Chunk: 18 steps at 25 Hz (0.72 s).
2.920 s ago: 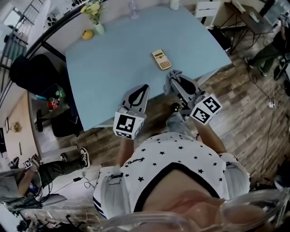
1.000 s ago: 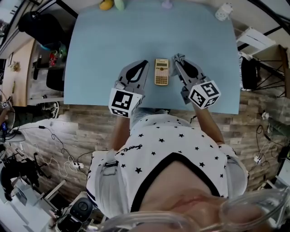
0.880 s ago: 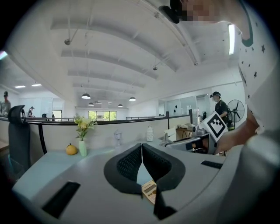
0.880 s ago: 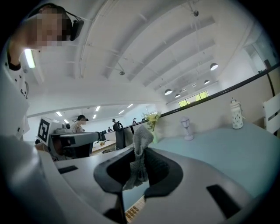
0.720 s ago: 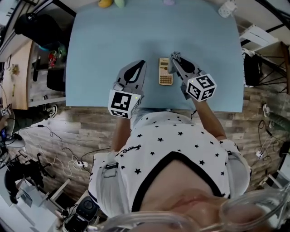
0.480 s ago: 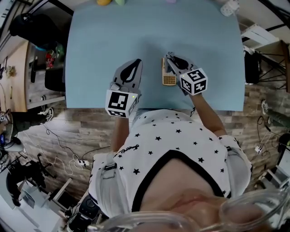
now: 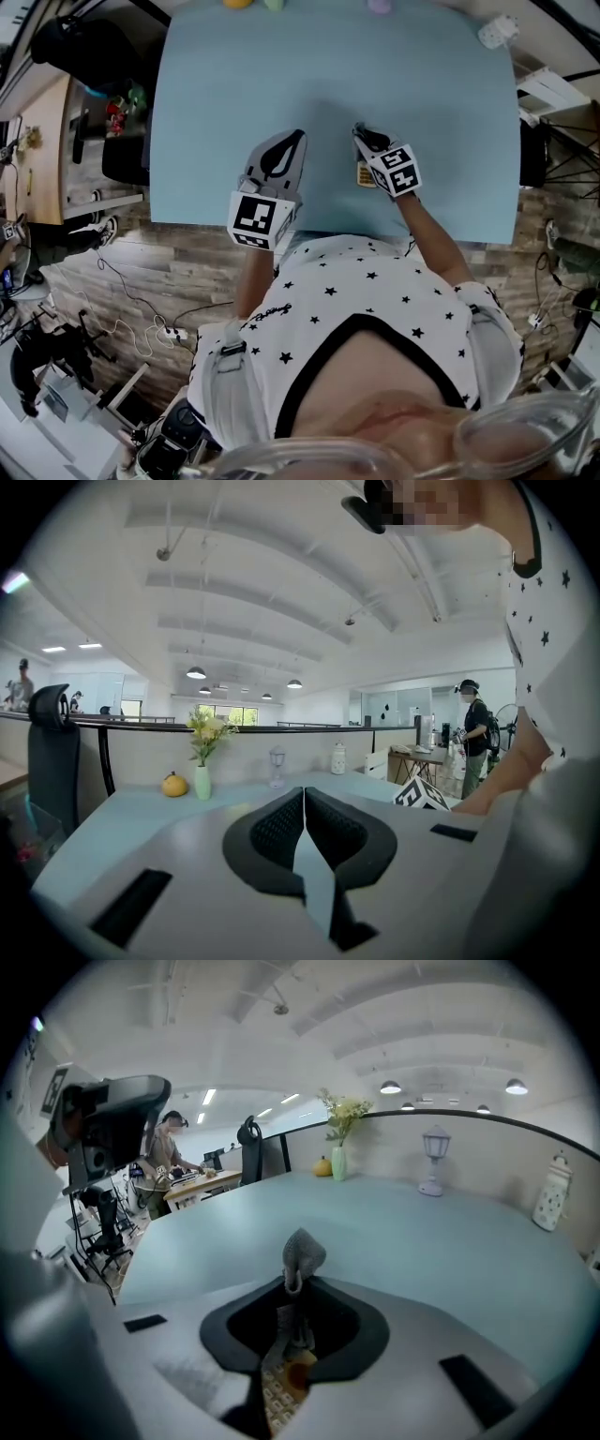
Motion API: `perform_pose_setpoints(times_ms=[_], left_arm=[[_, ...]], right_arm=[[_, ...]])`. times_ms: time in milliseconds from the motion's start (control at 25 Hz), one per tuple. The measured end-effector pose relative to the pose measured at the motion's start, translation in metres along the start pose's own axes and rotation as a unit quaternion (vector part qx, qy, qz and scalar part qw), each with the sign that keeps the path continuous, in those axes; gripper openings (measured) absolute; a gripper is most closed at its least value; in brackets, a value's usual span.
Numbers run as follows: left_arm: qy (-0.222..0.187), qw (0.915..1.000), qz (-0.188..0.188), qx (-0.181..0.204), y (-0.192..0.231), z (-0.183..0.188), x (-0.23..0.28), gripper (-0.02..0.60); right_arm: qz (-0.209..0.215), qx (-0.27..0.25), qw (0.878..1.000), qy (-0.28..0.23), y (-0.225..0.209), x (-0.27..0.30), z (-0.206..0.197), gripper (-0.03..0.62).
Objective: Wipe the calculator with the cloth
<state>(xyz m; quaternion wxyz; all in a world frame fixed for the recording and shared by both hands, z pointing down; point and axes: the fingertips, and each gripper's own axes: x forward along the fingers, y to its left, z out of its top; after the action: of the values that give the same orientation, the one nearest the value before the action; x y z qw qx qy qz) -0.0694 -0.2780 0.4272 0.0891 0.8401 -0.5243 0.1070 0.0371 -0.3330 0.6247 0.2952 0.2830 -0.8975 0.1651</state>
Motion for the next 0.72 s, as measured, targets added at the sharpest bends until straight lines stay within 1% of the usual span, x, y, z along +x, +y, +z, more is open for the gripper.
perform_pose_setpoints(times_ms=[160,280,440,720], left_arm=[[0.005,1.0,0.006,-0.001,0.004,-0.003,-0.007,0.031],[0.013,0.9999,0.004,0.0,0.004,-0.007,-0.011,0.031],[0.01,0.9999,0.006,-0.001,0.004,-0.006,-0.011,0.031],[0.007,1.0,0.003,0.001,0.007,-0.003,-0.008,0.031]], right_arm=[[-0.011,-0.005,1.0,0.014,-0.001,0.008,-0.011,0.055],[-0.013,-0.004,1.0,0.015,-0.001,0.009,-0.009,0.055],[-0.021,0.013,1.0,0.013,-0.01,0.005,-0.01,0.055],[-0.05,0.032,0.998,0.019,-0.033,-0.009,-0.018,0.055]])
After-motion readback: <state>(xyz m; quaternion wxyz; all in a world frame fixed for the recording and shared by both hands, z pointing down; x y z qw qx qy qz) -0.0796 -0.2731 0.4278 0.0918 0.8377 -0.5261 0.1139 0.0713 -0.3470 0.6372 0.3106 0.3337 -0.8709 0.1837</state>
